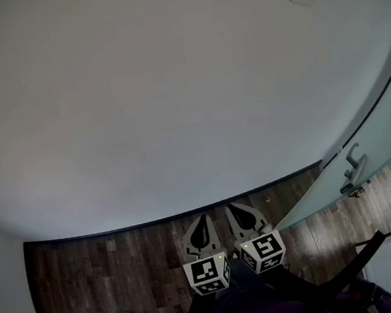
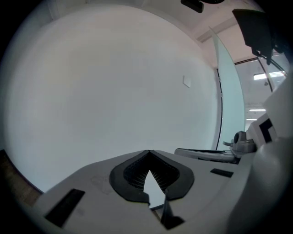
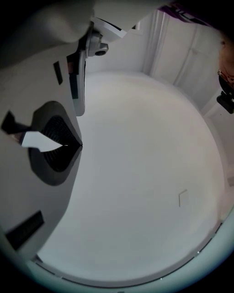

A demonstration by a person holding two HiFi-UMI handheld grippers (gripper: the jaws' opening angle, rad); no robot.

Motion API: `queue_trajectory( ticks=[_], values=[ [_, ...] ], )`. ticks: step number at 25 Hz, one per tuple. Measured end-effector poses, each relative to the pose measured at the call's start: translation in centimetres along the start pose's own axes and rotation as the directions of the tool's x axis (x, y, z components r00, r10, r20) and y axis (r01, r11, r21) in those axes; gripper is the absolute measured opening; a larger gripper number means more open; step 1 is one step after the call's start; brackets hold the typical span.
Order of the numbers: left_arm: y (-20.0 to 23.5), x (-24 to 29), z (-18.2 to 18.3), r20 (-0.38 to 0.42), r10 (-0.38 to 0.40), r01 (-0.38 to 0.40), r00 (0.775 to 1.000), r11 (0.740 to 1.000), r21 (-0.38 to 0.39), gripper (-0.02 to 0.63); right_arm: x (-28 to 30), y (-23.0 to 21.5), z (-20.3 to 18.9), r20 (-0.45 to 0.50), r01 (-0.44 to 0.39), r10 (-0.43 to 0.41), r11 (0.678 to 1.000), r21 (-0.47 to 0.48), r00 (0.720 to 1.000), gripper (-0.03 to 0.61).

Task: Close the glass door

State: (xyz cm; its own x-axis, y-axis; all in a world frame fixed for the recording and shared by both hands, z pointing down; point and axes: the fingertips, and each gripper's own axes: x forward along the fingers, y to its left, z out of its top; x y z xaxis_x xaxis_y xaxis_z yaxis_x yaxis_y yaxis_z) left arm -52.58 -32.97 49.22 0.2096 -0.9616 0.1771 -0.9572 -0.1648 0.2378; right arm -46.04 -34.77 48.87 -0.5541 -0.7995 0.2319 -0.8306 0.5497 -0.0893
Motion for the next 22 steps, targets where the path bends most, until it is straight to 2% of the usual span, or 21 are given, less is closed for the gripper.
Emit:
queue_trajectory(
  ticks=[4,11,14,18,22],
  values=[
    [-0.9,3.6,0.4,-0.015,-0.042,0.042,0.999,0.999,-0.005,0.0,2.2,-2.5,0.9,0.016,0.004,-0.005,1.0,0.02,1.0,-0.003],
    [-2.7,9.9,3.2,0.011,-0.074,0.074,0.997,0.996,0.049,0.0,5.4,-7.5,4.4,0.075,0.027,-0.029,0.999,0.03,0.997,-0.003],
    [-4.8,12.5,3.1,-0.015,-0.131,0.132,0.991,0.987,0.087,0.0,5.3,-10.7,4.9,0.088,0.091,-0.095,0.994,0.055,0.992,-0.003],
    [-8.6,16.5,2.8,-0.039,-0.204,0.207,0.978,0.973,0.098,0.0,4.5,-16.0,5.0,0.094,0.18,-0.188,0.98,0.08,0.978,-0.003],
    [-12.4,18.8,2.4,-0.056,-0.292,0.296,0.955,0.949,0.108,0.0,3.0,-19.9,5.2,0.104,0.269,-0.278,0.958,0.094,0.955,-0.003]
  ],
)
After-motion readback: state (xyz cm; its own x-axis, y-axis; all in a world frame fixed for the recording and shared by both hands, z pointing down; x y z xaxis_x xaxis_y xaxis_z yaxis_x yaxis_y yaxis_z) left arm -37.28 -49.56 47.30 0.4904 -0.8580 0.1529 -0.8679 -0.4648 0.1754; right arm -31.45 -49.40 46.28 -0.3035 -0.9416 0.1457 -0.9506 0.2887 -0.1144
